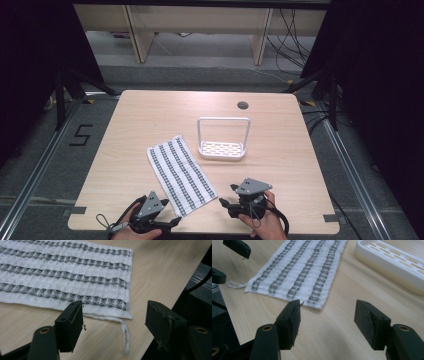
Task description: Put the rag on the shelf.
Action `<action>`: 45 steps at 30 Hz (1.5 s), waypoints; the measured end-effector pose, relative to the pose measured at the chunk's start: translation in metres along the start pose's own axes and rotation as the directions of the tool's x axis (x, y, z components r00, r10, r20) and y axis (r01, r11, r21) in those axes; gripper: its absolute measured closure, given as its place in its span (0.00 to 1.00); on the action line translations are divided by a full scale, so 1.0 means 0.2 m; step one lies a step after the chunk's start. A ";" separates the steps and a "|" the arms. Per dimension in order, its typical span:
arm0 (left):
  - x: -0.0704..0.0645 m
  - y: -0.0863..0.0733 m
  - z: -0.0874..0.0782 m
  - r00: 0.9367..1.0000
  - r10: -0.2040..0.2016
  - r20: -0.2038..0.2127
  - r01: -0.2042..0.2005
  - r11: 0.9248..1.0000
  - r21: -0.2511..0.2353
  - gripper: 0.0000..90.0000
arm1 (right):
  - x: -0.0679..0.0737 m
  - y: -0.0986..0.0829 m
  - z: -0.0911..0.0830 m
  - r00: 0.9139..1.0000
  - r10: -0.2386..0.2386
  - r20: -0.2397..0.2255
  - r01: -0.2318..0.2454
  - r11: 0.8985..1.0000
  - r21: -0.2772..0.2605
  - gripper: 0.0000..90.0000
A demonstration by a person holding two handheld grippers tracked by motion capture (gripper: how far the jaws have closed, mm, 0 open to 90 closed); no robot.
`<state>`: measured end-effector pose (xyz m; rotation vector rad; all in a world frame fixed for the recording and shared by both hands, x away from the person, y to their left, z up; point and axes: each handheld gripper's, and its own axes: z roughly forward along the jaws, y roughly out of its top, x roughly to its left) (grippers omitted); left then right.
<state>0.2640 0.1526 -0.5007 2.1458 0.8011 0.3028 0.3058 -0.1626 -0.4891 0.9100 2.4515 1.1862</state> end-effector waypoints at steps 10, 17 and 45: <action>-0.03 0.02 0.05 1.000 0.030 0.007 -0.030 0.999 0.022 0.43 | 0.01 0.05 0.11 1.000 -0.013 -0.019 0.014 0.999 0.031 0.48; -0.03 0.03 0.07 0.999 0.046 -0.006 -0.046 0.998 0.044 0.49 | 0.01 0.07 0.18 0.999 -0.020 -0.038 0.022 0.998 0.055 0.49; 0.04 0.03 0.12 0.994 0.104 -0.026 -0.101 0.991 0.093 0.91 | 0.04 0.08 0.29 0.999 0.013 -0.035 -0.009 0.994 0.107 0.77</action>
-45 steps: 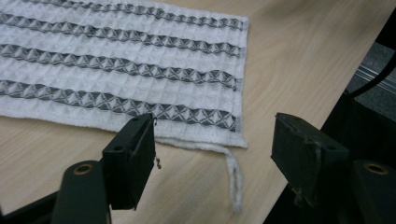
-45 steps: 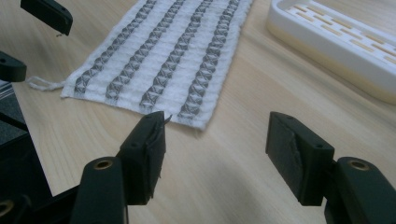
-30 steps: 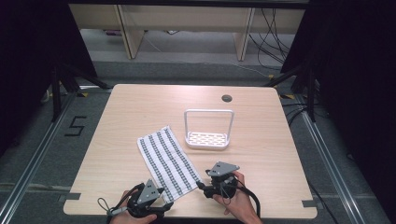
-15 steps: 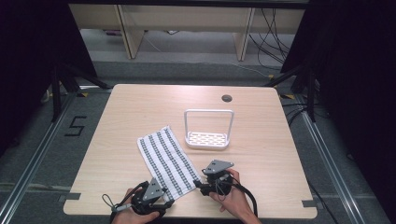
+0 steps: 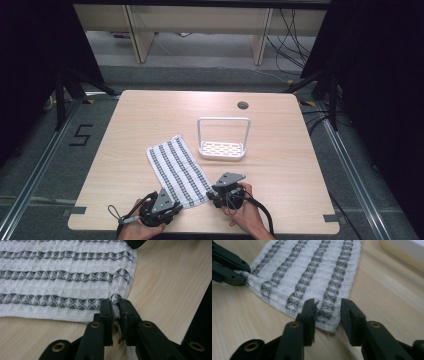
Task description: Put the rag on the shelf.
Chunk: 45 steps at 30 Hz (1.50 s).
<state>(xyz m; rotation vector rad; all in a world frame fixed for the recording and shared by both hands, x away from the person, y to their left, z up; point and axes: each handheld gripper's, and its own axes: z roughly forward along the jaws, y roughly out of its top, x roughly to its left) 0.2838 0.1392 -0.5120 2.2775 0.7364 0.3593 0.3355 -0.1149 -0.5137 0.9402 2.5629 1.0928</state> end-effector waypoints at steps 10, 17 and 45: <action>0.02 0.02 -0.04 1.000 0.016 0.020 -0.015 1.000 -0.023 0.95 | 0.02 0.02 -0.02 0.999 -0.038 -0.014 0.037 0.998 -0.054 0.95; 0.04 0.05 -0.13 0.998 0.002 0.065 0.004 0.997 -0.081 0.95 | 0.05 0.08 -0.10 0.995 -0.098 -0.004 0.097 0.989 -0.115 0.96; 0.27 0.51 -0.58 0.993 0.030 0.117 -0.003 0.974 -0.228 0.95 | 0.04 0.60 -0.50 0.981 -0.191 -0.009 0.175 0.915 -0.364 0.97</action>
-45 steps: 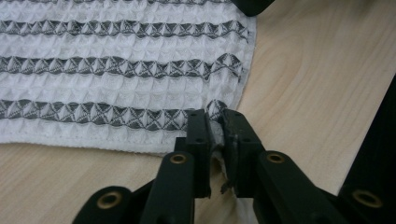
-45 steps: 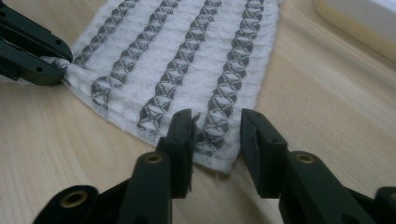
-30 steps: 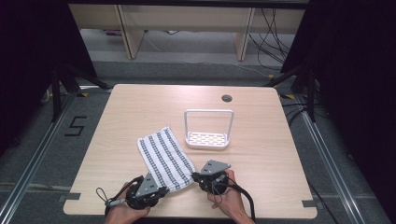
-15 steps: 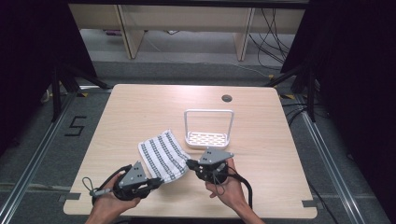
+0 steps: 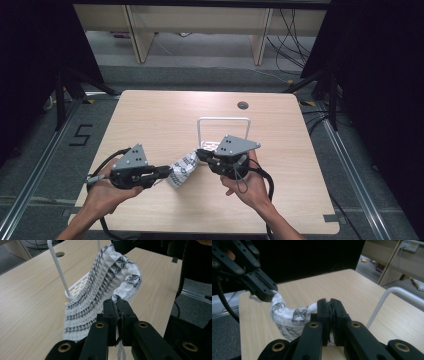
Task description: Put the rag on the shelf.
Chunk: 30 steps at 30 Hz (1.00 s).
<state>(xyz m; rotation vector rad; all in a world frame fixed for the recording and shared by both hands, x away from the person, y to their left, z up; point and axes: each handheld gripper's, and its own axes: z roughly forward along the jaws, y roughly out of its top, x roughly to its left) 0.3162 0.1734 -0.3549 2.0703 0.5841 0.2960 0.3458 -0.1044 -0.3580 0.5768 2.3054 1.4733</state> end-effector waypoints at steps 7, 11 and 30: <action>0.00 0.16 -0.10 0.999 0.033 -0.021 -0.034 0.997 -0.062 0.95 | -0.02 0.11 -0.11 1.000 -0.012 0.020 0.013 0.998 -0.055 0.97; -0.01 0.26 -0.11 0.998 0.056 -0.021 -0.058 0.995 -0.084 0.95 | -0.03 0.15 -0.18 0.999 -0.027 0.039 0.030 0.996 -0.079 0.97; 0.00 0.51 0.05 0.996 0.087 0.024 -0.084 0.991 -0.102 0.95 | -0.17 0.16 -0.44 0.988 0.057 0.141 -0.040 0.992 -0.123 0.97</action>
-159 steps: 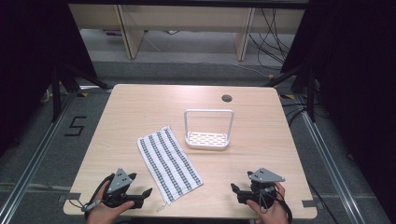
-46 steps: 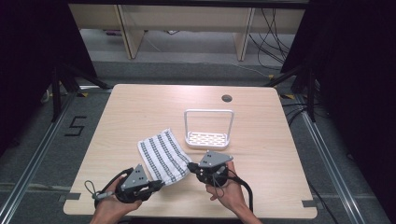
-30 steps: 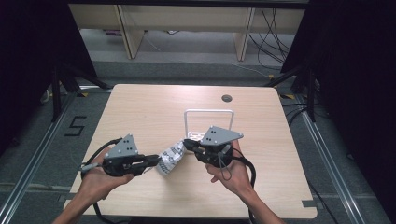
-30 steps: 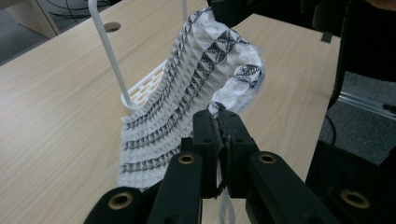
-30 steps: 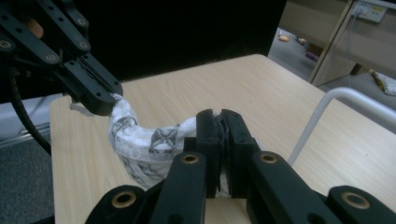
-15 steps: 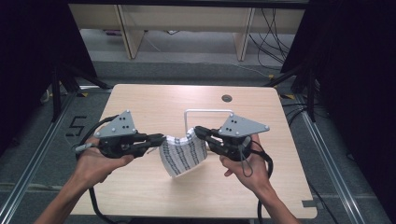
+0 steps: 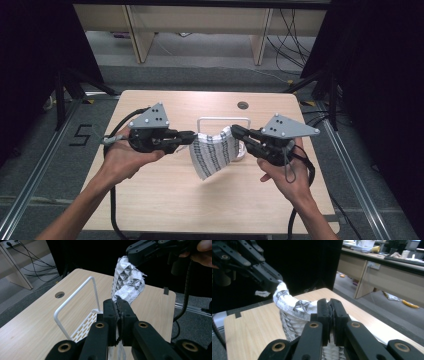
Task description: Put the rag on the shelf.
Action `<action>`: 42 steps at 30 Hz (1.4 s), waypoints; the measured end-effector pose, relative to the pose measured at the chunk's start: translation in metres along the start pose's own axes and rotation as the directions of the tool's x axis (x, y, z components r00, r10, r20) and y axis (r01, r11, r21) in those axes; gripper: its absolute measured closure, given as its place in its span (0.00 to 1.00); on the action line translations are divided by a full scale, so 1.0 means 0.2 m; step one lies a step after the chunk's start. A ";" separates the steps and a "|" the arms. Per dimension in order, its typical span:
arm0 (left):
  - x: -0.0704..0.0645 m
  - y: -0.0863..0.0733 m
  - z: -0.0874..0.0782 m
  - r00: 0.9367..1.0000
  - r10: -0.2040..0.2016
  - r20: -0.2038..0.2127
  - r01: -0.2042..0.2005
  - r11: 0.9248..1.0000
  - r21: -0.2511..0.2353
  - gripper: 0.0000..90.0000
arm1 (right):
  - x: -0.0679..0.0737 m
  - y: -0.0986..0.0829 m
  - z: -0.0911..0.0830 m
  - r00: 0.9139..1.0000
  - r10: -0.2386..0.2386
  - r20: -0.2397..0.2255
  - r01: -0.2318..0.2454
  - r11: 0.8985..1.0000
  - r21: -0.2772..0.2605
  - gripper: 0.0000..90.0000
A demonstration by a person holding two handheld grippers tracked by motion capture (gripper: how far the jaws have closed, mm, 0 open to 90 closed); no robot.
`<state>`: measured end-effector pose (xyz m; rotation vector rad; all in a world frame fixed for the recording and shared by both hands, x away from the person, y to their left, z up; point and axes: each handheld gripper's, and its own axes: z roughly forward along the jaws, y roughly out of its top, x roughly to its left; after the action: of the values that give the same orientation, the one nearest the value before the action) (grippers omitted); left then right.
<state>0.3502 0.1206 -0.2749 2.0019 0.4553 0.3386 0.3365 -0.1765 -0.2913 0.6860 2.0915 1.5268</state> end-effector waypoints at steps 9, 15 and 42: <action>0.04 0.07 0.04 1.000 -0.004 -0.006 0.004 1.000 -0.024 0.95 | -0.06 0.02 -0.02 0.999 0.008 0.040 -0.008 1.000 -0.010 0.97; 0.09 0.11 0.09 1.000 -0.012 -0.026 0.011 0.999 -0.031 0.95 | -0.11 0.04 -0.01 0.998 0.038 0.051 -0.038 0.999 -0.016 0.97; 0.37 0.30 0.27 0.982 -0.133 -0.131 0.114 0.984 -0.140 0.95 | -0.32 0.17 0.14 0.987 0.082 0.135 -0.075 0.996 -0.051 0.97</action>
<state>0.4491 0.0867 -0.2425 1.8192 0.6274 0.4226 0.4079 -0.1880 -0.2629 0.8409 1.9435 1.5190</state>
